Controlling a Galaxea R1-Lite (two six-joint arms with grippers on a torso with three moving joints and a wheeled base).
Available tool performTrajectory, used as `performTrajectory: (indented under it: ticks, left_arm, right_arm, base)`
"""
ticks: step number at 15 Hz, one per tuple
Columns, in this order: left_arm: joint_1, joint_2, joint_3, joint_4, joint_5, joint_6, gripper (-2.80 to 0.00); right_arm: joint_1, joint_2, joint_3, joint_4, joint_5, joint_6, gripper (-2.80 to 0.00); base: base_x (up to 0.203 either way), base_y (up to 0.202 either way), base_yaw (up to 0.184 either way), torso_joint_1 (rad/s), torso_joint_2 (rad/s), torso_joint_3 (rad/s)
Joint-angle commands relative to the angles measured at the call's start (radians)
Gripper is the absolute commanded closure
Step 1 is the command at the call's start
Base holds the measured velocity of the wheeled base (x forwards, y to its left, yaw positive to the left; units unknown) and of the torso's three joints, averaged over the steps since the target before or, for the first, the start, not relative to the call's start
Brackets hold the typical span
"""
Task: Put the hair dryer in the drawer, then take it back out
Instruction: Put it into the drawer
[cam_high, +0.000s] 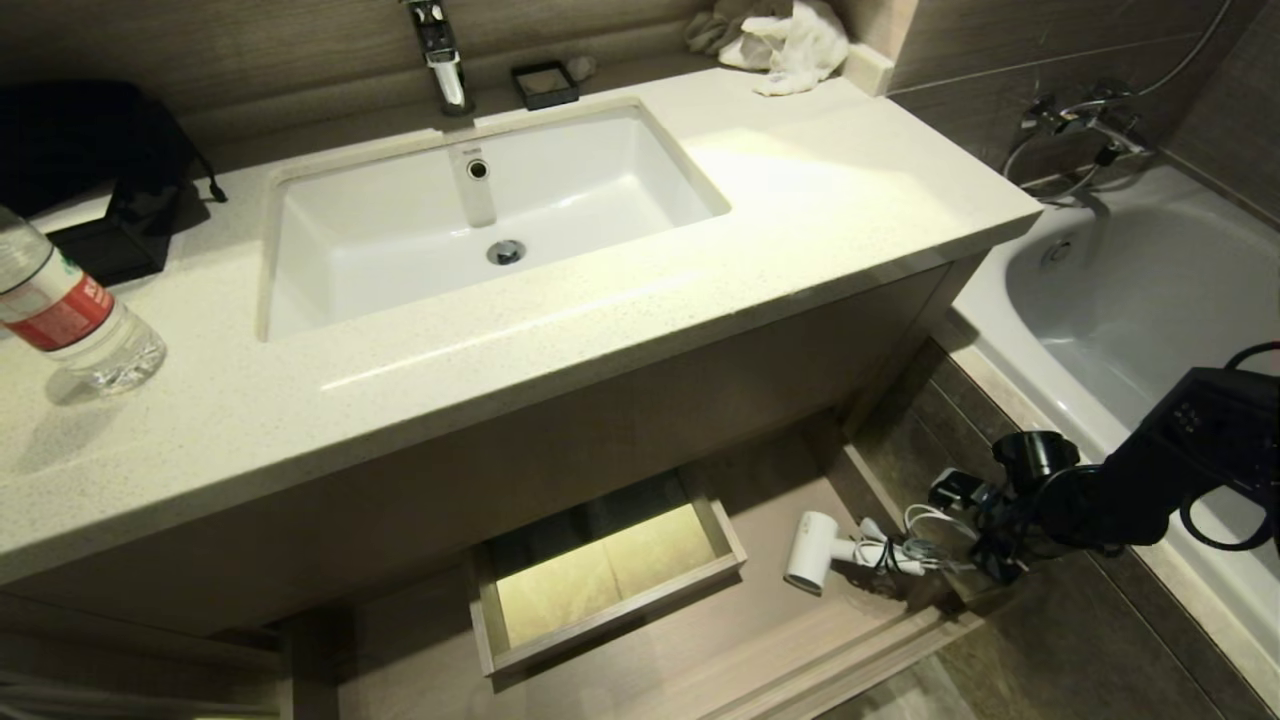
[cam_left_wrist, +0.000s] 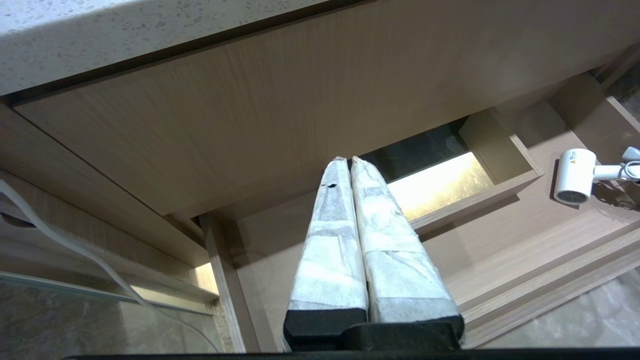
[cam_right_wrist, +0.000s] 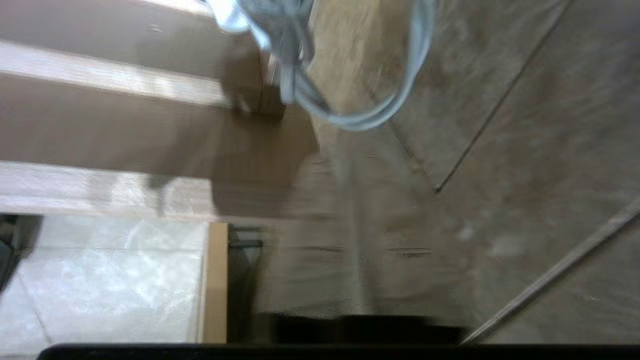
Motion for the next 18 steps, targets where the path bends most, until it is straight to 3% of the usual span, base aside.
performTrajectory:
  ticks: [1,18]
  left_arm:
    - [0.000,0.000,0.000,0.000,0.000,0.000,0.00]
    - [0.000,0.000,0.000,0.000,0.000,0.000,0.00]
  right_arm:
    - [-0.006,0.035,-0.004,0.000,-0.002,-0.007,-2.80]
    - [0.004,0.187,-0.160,-0.006,0.001,0.004,-2.80]
  base:
    - [0.000,0.000,0.000,0.000,0.00,0.000]
    - [0.000,0.000,0.000,0.000,0.00,0.000]
